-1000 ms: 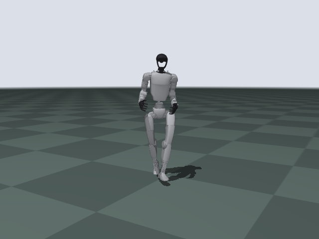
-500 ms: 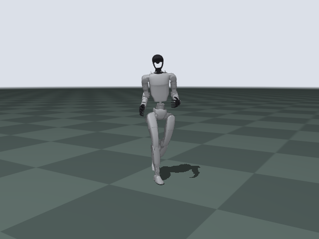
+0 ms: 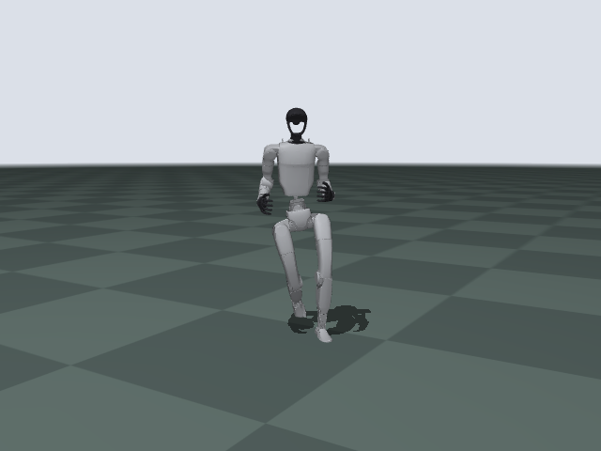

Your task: Walk run

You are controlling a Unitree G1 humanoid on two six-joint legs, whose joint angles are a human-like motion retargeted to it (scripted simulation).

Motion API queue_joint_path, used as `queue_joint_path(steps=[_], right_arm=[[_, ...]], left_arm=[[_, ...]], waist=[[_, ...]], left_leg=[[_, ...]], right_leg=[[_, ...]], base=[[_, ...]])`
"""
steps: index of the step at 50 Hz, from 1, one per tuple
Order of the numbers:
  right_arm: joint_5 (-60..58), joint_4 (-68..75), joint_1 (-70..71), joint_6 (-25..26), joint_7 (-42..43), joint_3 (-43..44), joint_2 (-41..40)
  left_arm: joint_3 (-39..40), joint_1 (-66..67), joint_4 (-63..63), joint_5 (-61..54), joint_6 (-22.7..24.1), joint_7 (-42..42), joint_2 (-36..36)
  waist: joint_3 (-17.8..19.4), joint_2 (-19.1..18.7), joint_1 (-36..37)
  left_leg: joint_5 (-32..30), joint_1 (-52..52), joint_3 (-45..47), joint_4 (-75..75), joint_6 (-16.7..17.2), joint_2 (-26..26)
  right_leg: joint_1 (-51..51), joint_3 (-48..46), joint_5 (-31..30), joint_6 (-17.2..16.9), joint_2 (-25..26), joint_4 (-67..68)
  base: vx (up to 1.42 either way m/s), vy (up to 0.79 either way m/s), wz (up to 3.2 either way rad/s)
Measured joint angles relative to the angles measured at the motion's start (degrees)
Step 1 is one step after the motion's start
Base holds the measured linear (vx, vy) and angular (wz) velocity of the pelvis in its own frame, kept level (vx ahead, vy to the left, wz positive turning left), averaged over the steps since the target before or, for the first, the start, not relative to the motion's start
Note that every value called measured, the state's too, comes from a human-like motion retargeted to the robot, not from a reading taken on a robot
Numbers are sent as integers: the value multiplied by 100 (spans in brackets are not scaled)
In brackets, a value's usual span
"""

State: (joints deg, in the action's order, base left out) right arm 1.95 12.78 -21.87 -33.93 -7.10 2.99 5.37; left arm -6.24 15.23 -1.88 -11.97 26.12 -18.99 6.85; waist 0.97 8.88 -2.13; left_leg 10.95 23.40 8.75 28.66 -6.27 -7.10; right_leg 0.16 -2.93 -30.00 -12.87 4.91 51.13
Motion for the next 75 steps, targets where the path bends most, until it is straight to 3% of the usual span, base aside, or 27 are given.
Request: queue_joint_path(steps=[2, 5, 10, 13, 15, 17, 19, 20, 22, 23, 25, 30, 35, 37, 40, 43, 45, 47, 53, 58, 60, 62, 65, 66, 68, 72, 75], right_arm=[[310, 493, -354, 11, -388, -182, -11], [651, 819, -933, -103, -834, -111, 157], [595, 653, -1436, -462, -579, 408, 232], [316, 361, -1379, -428, -317, 504, 63], [61, 78, -1210, -309, -158, 511, -166], [-268, -240, -900, -155, 128, 526, -476], [-551, -423, -507, -92, 531, 476, -727], [-688, -431, -315, -96, 814, 391, -849], [-683, -258, 144, -202, 1283, 415, -836], [-621, -211, 322, -260, 1427, 289, -680], [-414, -180, 579, -359, 1446, 40, -425], [109, -570, 1091, -331, 834, 9, -65], [27, -972, 1017, -227, 918, -64, 92], [-76, -834, 878, -99, 953, -61, 106], [-266, -425, 485, 69, 815, -84, 121], [-620, 236, 166, 82, 323, 138, -22], [-786, 649, 60, 154, 241, 157, -230], [-694, 891, -133, 149, 262, 178, -451], [304, 977, -702, 65, -202, 379, -520], [143, 473, -662, 77, -267, 802, -396], [-121, 150, -524, 76, -64, 913, -457], [-443, -237, -287, 108, 328, 949, -533], [-739, -588, 132, 100, 1000, 777, -703], [-835, -629, 393, 81, 1149, 879, -667], [-1057, -662, 852, 111, 1433, 834, -594], [-1098, -719, 1520, -14, 1909, 545, -409], [-683, -810, 1654, -212, 1974, 347, -263]], left_arm=[[-164, -322, -168, -366, -95, -90, 9], [-345, -630, -458, -959, -267, -74, -90], [-607, -554, -336, -1045, -93, 201, -23], [-518, -467, -206, -916, -50, 166, 96], [-452, -452, -185, -926, -65, 30, 186], [-423, -467, -223, -1042, -108, -184, 268], [-277, -409, -315, -1116, -95, -458, 340], [-168, -331, -397, -1100, -64, -636, 365], [-112, -304, -608, -989, -119, -847, 230], [-57, -278, -673, -936, -141, -842, 84], [-1, -88, -748, -839, -76, -779, -108], [267, 560, -690, -655, 13, -857, -307], [463, 717, -655, -198, 92, -677, -152], [383, 636, -616, -68, 117, -572, -50], [200, 449, -538, -51, 127, -578, 104], [105, 8, -760, -266, 163, -738, 185], [120, -374, -1033, -458, 95, -815, 228], [-174, -665, -1266, -482, 149, -568, 330], [-565, -1031, -1383, -460, 286, -111, 267], [-462, -1017, -1109, -543, 231, -576, 147], [-409, -963, -1026, -662, 200, -739, 143], [-374, -917, -955, -832, 146, -880, 179], [-53, -522, -978, -771, 157, -1225, 304], [43, -392, -1032, -692, 152, -1318, 190], [226, -85, -1174, -564, 132, -1293, -16], [419, 549, -1370, -340, 297, -760, -257], [622, 840, -1466, -139, 303, -654, -315]], waist=[[-81, -459, 59], [-86, -801, -281], [-167, -1202, -1092], [-292, -1218, -1393], [-424, -1383, -1442], [-483, -1456, -1623], [-555, -1443, -1493], [-490, -1511, -1323], [-364, -1563, -979], [-439, -1256, -799], [-562, -780, -523], [-412, -621, 66], [-260, -560, 706], [-211, -522, 687], [-251, -408, 603], [-97, -46, 81], [-187, -273, 175], [-295, -770, -4], [-323, -1370, -929], [-454, -1557, -1419], [-473, -1717, -1527], [-408, -1857, -1563], [-334, -1876, -1112], [-435, -1636, -1018], [-644, -1100, -907], [-497, -981, -553], [-361, -632, 75]], left_leg=[[109, -441, -178, -287, 179, 665], [-45, -1083, -177, -756, 339, 946], [-1393, -2183, 2, -1910, 791, 1065], [-2117, -2762, 156, -2209, 1035, 919], [-2616, -2979, 181, -2155, 1308, 994], [-3372, -3033, -253, -1637, 1781, 909], [-4067, -2696, -340, -193, 2127, 691], [-4095, -2353, -108, 1148, 2127, 850], [-4095, -1829, -709, 2690, 2127, 705], [-4095, -1641, -890, 2574, 2127, 92], [-3876, -1183, -438, 2401, 1508, -11], [-2296, 205, 159, 1328, 388, 803], [-1703, 225, -54, -1884, 386, 321], [-1430, 245, -134, -2337, 1204, 394], [-1505, 162, 407, -1943, 229, 296], [-618, 35, -936, -621, 588, -584], [-337, -339, 48, -617, 662, 348], [-293, -811, 81, -950, 823, 1007], [-1479, -2000, 279, -1956, 1087, 1249], [-2953, -2850, 469, -2238, 1426, 1040], [-3697, -3036, 193, -1983, 1849, 1079], [-4095, -2685, -17, -391, 2127, 945], [-4095, -2036, -133, 2521, 2127, 1269], [-4095, -1797, -554, 2479, 2127, 663], [-3861, -1254, -554, 2328, 1745, 205], [-2240, 15, -272, 1812, 506, 828], [-1797, 430, 442, 165, 299, 991]], right_leg=[[-517, -227, 383, 522, 518, -320], [-1351, -381, 1613, 749, 485, -478], [-2331, -1202, 2489, 1114, -443, -2378], [-2615, -1130, 3004, 1459, -546, -3787], [-2697, -1509, 3180, 1836, -634, -4239], [-2725, -1958, 2625, 2547, -806, -4009], [-2722, -1252, 3301, 2787, -619, -3287], [-2795, -139, 3751, 2787, -48, -2792], [-2489, -1039, 3927, 2787, -406, -2301], [-2211, -648, 3947, 2787, -481, -2549], [-1732, -64, 3940, 2787, -523, -2963], [-636, 500, 2777, 2734, 45, -4050], [485, 828, 1229, 2232, 312, -4582], [875, 528, 721, 1974, 273, -4505], [961, 538, 0, 1228, 323, -3425], [164, 413, 0, 203, 320, -528], [-261, 77, 0, 384, 314, -200], [-890, -354, 415, 1012, 743, -428], [-2481, -806, 2432, 1022, 152, -1646], [-2882, -1472, 3335, 1545, -459, -3924], [-2919, -1780, 2943, 2244, -525, -4100], [-3012, -1590, 3350, 2787, -700, -3390], [-2824, -762, 4251, 2787, 142, -2140], [-2585, -768, 4244, 2787, -117, -2278], [-2094, -403, 4225, 2787, -339, -2695], [-1095, 99, 3486, 2761, 174, -3637], [-306, 556, 2429, 2480, 238, -4215]], base=[[103, -51, -66], [109, -48, 22], [102, -45, 36], [113, -62, -35], [105, -49, -52], [123, -54, -9], [120, -47, -123], [136, -62, -189], [132, -67, -179], [105, -66, -193], [96, -62, -195], [105, -54, -185], [121, -41, -188], [134, -31, -93], [136, -28, -39], [157, -36, 4], [97, -42, -140], [104, -49, -54], [110, -41, 4], [110, -36, -38], [122, -33, -46], [149, -19, -100], [143, -66, -207], [134, -87, -136], [117, -78, -144], [113, -46, -190], [121, -36, -233]])
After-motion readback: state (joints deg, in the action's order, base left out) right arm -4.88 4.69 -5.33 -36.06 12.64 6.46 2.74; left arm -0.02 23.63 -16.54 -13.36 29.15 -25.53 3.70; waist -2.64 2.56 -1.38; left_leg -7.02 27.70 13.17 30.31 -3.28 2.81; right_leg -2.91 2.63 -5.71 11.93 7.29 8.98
